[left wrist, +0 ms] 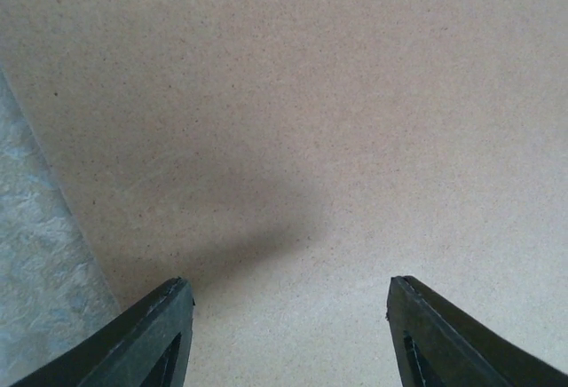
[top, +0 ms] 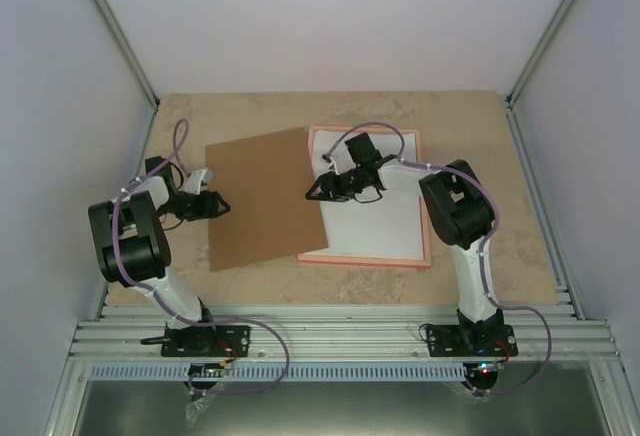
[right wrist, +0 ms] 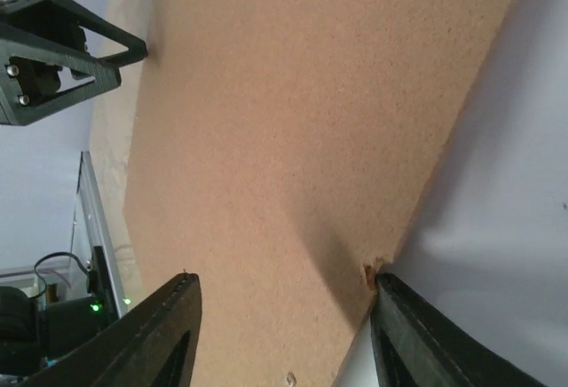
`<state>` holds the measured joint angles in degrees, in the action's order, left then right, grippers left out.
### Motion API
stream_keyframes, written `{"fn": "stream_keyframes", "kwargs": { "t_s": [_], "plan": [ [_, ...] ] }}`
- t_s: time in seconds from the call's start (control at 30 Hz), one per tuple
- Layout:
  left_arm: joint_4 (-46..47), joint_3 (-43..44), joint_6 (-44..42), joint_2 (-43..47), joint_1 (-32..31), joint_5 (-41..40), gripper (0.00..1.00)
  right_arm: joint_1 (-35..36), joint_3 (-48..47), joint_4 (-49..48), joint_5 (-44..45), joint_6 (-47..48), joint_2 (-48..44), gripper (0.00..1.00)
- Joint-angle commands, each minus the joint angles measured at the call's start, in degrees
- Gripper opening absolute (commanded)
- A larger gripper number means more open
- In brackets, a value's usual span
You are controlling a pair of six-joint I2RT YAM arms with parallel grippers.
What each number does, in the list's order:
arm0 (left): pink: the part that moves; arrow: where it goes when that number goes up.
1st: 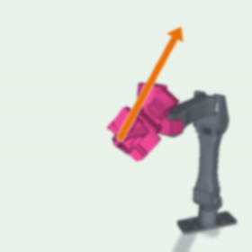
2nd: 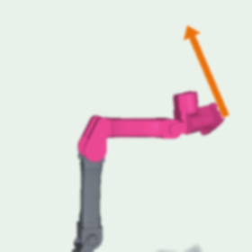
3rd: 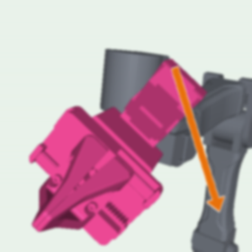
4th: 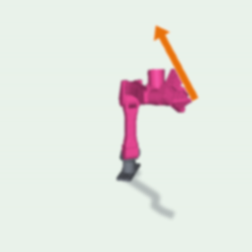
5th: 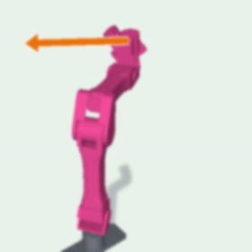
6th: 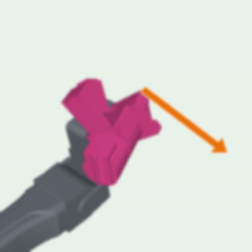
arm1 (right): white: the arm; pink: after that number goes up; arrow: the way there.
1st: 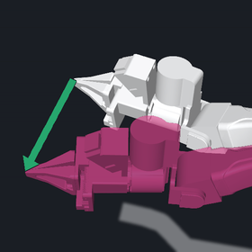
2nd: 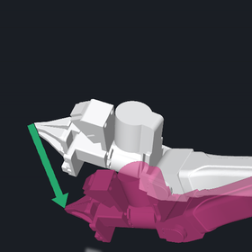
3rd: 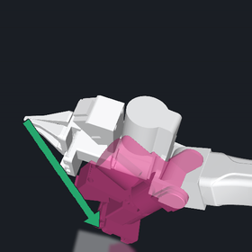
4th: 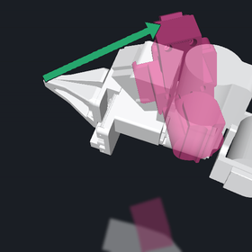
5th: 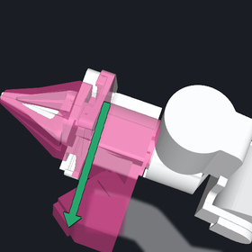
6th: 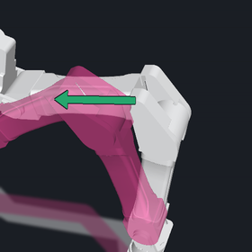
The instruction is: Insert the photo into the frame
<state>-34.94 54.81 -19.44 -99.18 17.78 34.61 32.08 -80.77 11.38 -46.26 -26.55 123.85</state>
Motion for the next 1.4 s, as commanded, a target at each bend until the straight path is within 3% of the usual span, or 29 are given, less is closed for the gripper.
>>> {"fn": "stream_keyframes", "kwargs": {
  "t_s": [0.0, 0.23, 0.5, 0.67, 0.8, 1.03, 1.23, 1.37],
  "plan": [
    [0.57, -0.14, 0.48, -1.63, 0.06, 1.44, 0.62, 0.78, -3.14, -4.52, -5.79, -5.19, 3.03, 0.49],
    [0.31, -0.36, 0.36, -0.89, -0.09, 3.00, 0.61, 0.73, -4.60, -7.26, -8.82, -9.45, 2.37, 0.35],
    [-1.32, -0.33, -0.18, 2.29, -0.47, 5.71, 0.58, 1.04, -3.66, -13.68, -11.39, -18.75, 0.20, 0.26],
    [-4.41, 1.27, 0.20, 5.48, -0.55, 9.89, 0.58, 1.05, -6.30, -8.49, -7.41, -17.75, -1.74, 0.02],
    [-7.49, 4.98, 1.05, 10.15, -0.34, 10.67, 0.64, 0.90, -9.34, -3.23, -4.64, -14.35, -4.07, 0.00],
    [-15.01, 18.30, 4.01, 16.35, 4.23, 13.85, 0.99, -0.55, -17.54, 4.27, 0.31, -1.93, -10.78, 0.00],
    [-13.89, 27.71, 11.17, 21.61, 6.75, 12.28, 0.99, -1.66, -25.80, 7.23, 4.16, 9.01, -16.62, 0.00],
    [-8.22, 29.29, 21.76, 25.02, 9.02, 12.65, 0.99, -1.66, -30.66, 11.02, 10.39, 21.95, -20.63, 0.01]
  ]
}}
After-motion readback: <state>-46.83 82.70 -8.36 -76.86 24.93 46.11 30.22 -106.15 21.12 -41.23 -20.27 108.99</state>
